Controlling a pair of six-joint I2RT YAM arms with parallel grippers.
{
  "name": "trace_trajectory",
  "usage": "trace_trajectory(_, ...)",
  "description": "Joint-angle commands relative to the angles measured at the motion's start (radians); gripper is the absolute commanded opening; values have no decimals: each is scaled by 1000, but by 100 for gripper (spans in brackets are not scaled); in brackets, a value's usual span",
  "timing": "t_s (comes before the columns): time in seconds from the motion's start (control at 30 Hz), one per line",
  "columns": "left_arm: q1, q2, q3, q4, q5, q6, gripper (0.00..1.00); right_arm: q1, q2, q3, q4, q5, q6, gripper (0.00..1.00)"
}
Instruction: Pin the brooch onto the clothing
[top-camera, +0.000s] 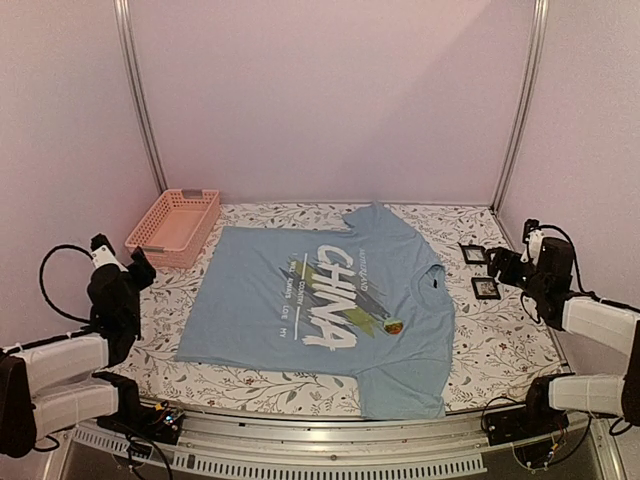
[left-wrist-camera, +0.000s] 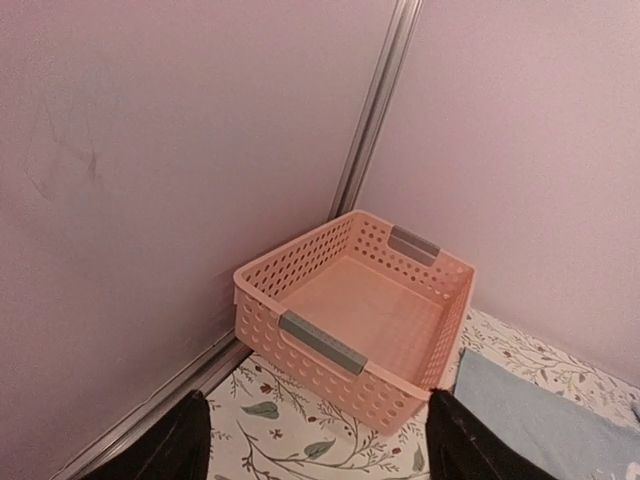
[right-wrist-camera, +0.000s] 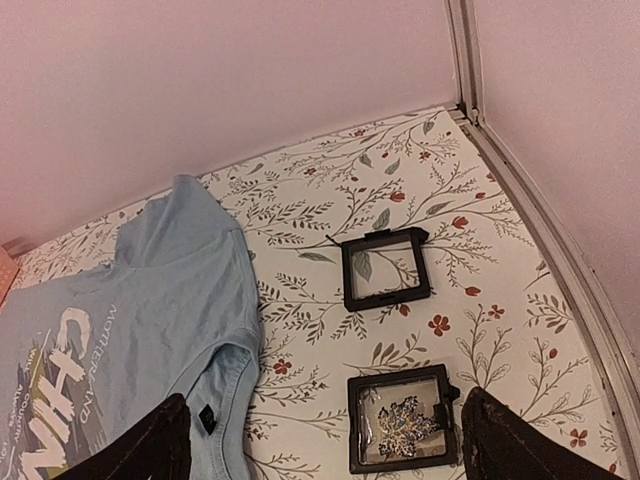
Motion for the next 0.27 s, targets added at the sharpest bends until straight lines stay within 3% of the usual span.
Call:
trace_trajectory(0.0,6,3,-37,82,-56,43,73,-5,-53,-35,94,66,12,92)
trace_trajectory(0.23,5,46,-43,91,-69,42,74,-5,-121,-90,153,51,-20,90)
